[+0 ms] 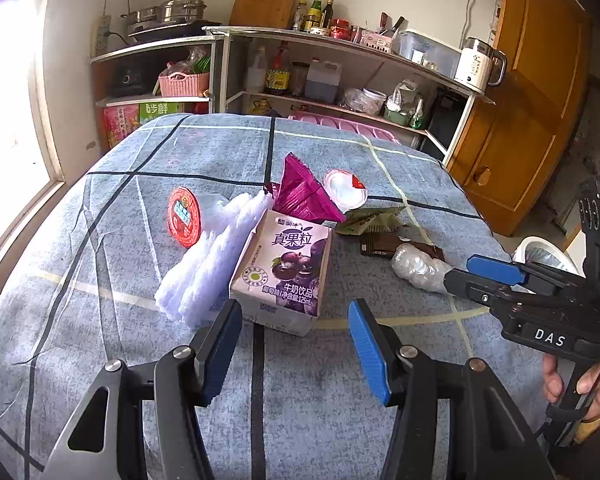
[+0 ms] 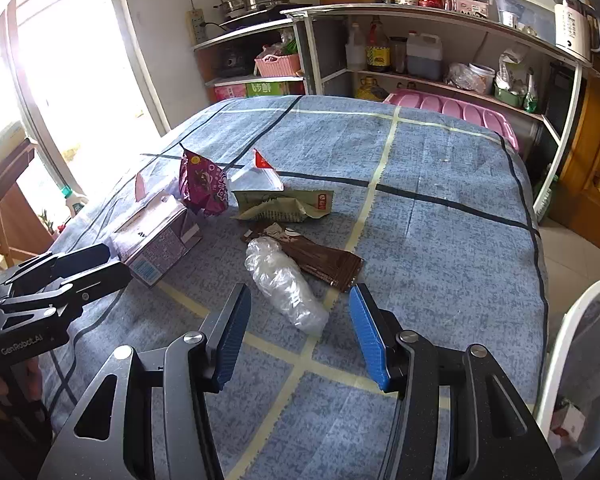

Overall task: Collect trash
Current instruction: 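Move both open grippers back over the table toward the remaining trash, then grasp the clear plastic bag with the right gripper while the left approaches the purple milk box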

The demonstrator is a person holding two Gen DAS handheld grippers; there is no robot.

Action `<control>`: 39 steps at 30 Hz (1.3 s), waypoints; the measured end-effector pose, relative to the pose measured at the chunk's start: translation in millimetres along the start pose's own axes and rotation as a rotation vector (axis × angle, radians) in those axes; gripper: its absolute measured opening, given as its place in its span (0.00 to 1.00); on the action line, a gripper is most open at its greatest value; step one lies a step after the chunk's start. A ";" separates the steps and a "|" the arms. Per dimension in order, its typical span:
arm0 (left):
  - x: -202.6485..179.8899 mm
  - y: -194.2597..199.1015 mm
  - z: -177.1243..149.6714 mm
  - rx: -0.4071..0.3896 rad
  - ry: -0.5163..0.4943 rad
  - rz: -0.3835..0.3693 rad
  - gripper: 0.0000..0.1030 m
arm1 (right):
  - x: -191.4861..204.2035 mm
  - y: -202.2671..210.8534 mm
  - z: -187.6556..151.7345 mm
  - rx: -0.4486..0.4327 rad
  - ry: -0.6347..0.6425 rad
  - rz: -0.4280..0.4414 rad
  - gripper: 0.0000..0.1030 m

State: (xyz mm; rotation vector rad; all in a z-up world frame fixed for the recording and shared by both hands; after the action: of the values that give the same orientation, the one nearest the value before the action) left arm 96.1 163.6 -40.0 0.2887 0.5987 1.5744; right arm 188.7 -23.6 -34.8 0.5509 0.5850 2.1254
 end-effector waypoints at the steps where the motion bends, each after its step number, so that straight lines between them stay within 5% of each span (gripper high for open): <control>1: 0.9 -1.3 0.6 0.001 0.006 -0.004 0.54 | 0.7 -3.0 0.1 0.007 -0.001 0.005 0.51; 21: 12.7 -22.3 16.6 -0.010 -0.024 0.001 0.56 | 1.8 -18.8 -5.0 0.051 -0.005 0.047 0.51; 32: -4.4 -34.8 14.7 0.038 -0.047 -0.112 0.57 | 0.7 -22.6 -5.6 0.058 -0.005 0.052 0.51; 39: -7.7 -44.7 16.6 0.042 -0.072 -0.058 0.57 | 3.2 -24.0 -5.5 0.054 0.010 0.037 0.51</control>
State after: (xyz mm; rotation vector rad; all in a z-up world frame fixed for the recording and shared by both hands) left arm 143.4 159.3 -48.9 0.3553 0.5799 1.4909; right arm 198.5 -9.3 -52.6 0.5848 0.6439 2.1533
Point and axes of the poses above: each gripper's, at about its wrist camera, not at the fingertips, and y roughly against the way its jaws point, x to its left, z to its top, the point moved 1 cm from there along -y, roughly the way its jaws point, and after that the axes turned 13 degrees about -x, right-handed, at the moved point
